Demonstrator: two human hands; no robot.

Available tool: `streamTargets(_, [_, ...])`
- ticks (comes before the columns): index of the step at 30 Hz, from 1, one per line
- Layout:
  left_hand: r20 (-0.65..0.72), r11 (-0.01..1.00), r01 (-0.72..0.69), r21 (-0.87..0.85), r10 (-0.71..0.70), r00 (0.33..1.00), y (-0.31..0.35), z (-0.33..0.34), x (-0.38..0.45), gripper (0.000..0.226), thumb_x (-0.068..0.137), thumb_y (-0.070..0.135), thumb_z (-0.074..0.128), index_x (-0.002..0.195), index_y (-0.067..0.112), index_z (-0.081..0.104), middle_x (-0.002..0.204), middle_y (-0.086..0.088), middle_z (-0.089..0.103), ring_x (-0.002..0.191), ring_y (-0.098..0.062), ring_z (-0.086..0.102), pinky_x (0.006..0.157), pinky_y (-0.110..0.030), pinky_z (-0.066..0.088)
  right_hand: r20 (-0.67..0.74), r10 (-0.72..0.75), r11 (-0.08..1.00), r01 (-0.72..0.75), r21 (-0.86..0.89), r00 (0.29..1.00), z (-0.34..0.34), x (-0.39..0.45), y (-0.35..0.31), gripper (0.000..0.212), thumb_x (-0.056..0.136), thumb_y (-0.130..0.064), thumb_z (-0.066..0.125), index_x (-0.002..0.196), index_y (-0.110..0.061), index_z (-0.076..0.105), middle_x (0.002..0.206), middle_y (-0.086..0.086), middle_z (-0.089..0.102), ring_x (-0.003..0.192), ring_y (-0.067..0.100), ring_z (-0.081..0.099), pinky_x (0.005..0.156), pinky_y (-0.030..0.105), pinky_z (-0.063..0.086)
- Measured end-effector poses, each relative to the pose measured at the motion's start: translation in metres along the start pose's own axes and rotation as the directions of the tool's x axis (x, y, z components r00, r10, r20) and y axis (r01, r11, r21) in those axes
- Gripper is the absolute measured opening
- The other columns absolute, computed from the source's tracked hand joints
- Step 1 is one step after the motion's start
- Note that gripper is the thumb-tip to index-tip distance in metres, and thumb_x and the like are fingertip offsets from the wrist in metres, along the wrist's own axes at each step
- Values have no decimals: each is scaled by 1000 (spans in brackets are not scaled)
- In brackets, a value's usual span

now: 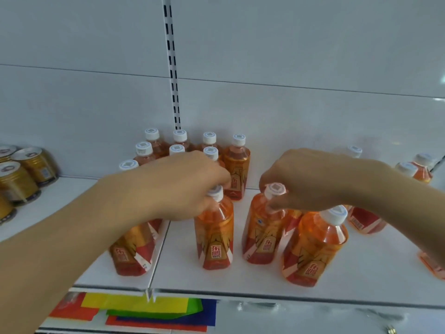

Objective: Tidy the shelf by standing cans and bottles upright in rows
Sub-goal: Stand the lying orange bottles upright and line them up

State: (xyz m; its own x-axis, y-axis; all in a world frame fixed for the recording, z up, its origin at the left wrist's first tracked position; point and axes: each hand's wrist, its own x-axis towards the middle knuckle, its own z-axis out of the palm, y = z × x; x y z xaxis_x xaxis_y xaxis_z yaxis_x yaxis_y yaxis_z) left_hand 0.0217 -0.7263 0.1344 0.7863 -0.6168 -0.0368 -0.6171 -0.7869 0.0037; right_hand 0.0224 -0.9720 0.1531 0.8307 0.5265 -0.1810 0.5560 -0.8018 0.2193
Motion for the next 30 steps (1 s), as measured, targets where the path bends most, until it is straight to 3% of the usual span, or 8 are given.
streamTargets(6, [-25, 1000, 8, -13, -9, 1000, -46, -16, -5, 18, 97, 30, 64, 116, 32, 67, 99, 9, 64, 93, -17, 59, 76, -37, 46, -55, 17, 999, -15, 37, 998, -6, 19, -29, 35, 97, -59, 62, 121, -34, 68, 105, -12, 68, 97, 11, 61, 89, 40, 56])
streamTargets(9, [-11, 1000, 9, -11, -9, 1000, -64, -14, -5, 21, 95, 32, 68, 117, 31, 69, 104, 7, 67, 96, -19, 61, 82, -41, 52, -82, 44, 998, -41, 41, 996, -8, 30, -43, 34, 97, -59, 62, 114, -31, 69, 98, -11, 67, 93, 12, 60, 86, 39, 55])
streamTargets(15, [-2, 999, -31, 4, 31, 1000, -80, -4, -8, 30, 97, 29, 66, 126, 30, 68, 113, 5, 67, 98, -17, 60, 83, -39, 53, -119, 144, 986, -132, 97, 982, -3, 48, -60, 35, 97, -60, 63, 119, -32, 67, 96, -9, 65, 93, 18, 61, 86, 43, 55])
streamTargets(20, [-12, 1000, -15, 16, 15, 1000, -87, -2, -8, 29, 94, 32, 69, 123, 27, 69, 106, 3, 67, 90, -18, 60, 76, -39, 52, -198, 164, 984, -146, 100, 966, 1, 66, -69, 34, 101, -54, 59, 126, -32, 67, 81, -15, 44, 88, 20, 53, 79, 39, 48])
streamTargets(24, [-11, 999, -5, -36, 5, 1000, -86, 3, -7, 33, 96, 33, 67, 129, 29, 64, 113, 5, 65, 97, -18, 59, 83, -40, 53, -238, 166, 983, -140, 119, 957, 6, 75, -75, 38, 102, -51, 59, 130, -27, 66, 101, -2, 63, 96, 22, 60, 80, 38, 47])
streamTargets(26, [-7, 999, -6, -50, 5, 1000, -85, 7, -7, 35, 97, 36, 64, 131, 30, 61, 103, 11, 59, 94, -17, 57, 83, -42, 53, -262, 156, 986, -134, 99, 952, 11, 74, -76, 40, 104, -51, 56, 136, -27, 62, 110, 0, 67, 104, 23, 60, 81, 34, 42])
streamTargets(28, [-6, 999, 2, -48, -2, 1000, -85, 12, -6, 37, 95, 46, 66, 128, 31, 58, 91, 14, 49, 87, -14, 52, 78, -40, 50, -256, 139, 988, -116, 103, 957, 15, 68, -76, 53, 103, -58, 53, 148, -29, 53, 117, -2, 64, 110, 22, 57, 82, 31, 36])
streamTargets(30, [-27, 999, 17, -33, -18, 999, -86, 15, -6, 33, 92, 53, 69, 113, 29, 58, 87, 13, 48, 82, -12, 52, 76, -41, 51, -222, 115, 990, -94, 102, 968, 19, 64, -75, 76, 95, -69, 59, 157, -30, 40, 124, -5, 58, 115, 20, 53, 85, 30, 39])
